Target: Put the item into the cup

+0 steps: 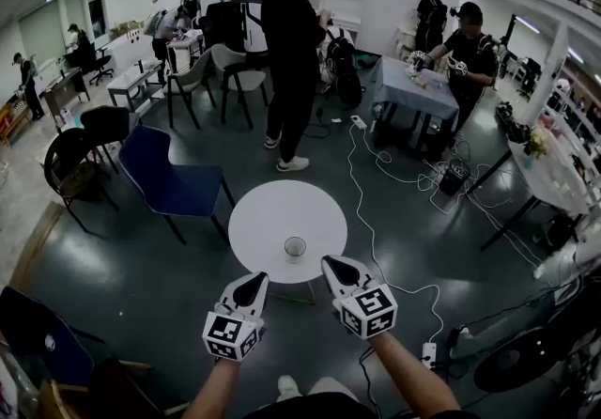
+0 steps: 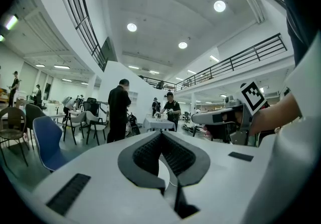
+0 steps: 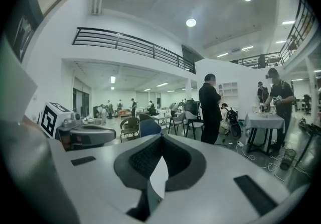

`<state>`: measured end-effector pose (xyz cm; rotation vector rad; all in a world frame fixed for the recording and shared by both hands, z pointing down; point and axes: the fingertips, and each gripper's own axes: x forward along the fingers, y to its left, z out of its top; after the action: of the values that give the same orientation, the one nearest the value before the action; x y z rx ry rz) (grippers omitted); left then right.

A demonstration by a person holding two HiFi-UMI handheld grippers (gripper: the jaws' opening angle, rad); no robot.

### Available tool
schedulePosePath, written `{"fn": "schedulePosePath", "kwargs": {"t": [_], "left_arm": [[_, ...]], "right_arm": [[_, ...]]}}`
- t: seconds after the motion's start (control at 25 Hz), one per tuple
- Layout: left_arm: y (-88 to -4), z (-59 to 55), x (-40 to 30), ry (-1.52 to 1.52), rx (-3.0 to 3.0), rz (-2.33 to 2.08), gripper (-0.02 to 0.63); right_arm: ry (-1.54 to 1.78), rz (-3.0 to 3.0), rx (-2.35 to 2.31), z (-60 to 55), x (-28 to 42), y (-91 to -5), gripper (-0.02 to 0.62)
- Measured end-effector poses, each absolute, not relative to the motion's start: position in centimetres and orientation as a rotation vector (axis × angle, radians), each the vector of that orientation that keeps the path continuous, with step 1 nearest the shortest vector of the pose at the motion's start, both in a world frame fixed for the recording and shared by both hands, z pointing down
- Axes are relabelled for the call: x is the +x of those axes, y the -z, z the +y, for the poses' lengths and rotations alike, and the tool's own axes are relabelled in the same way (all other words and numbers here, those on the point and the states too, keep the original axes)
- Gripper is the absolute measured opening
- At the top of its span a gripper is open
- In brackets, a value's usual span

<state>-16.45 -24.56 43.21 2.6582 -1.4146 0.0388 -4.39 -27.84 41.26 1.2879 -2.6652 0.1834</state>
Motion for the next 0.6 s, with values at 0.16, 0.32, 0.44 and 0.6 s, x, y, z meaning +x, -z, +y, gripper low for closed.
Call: {"fn": "schedulePosePath", "kwargs": {"t": [0.16,0.32,0.44,0.6], "left_arm": [[-42.6,-24.8,-15.9,-0.034,2.681,-1.41,0.015],[-41.5,-24.6,-15.0,-0.026,2.692,-1.422,0.015],[-41.2,-23.8,-14.1,-0.023,2.692,-1.421,0.015],[-40.9,-22.2,-12.4,-0.054,2.71,-1.426,0.015]], "right_arm": [[-0.177,-2.666,1.298,-27.8,-3.7,-41.0,0.018],[-0.172,-2.676,1.291,-27.1,-2.8,-40.4,0.018],[-0.171,-2.69,1.291,-26.0,-2.0,-39.9,0.018],[-0.169,-2.712,1.278,-24.5,-0.7,-39.3,0.018]]}}
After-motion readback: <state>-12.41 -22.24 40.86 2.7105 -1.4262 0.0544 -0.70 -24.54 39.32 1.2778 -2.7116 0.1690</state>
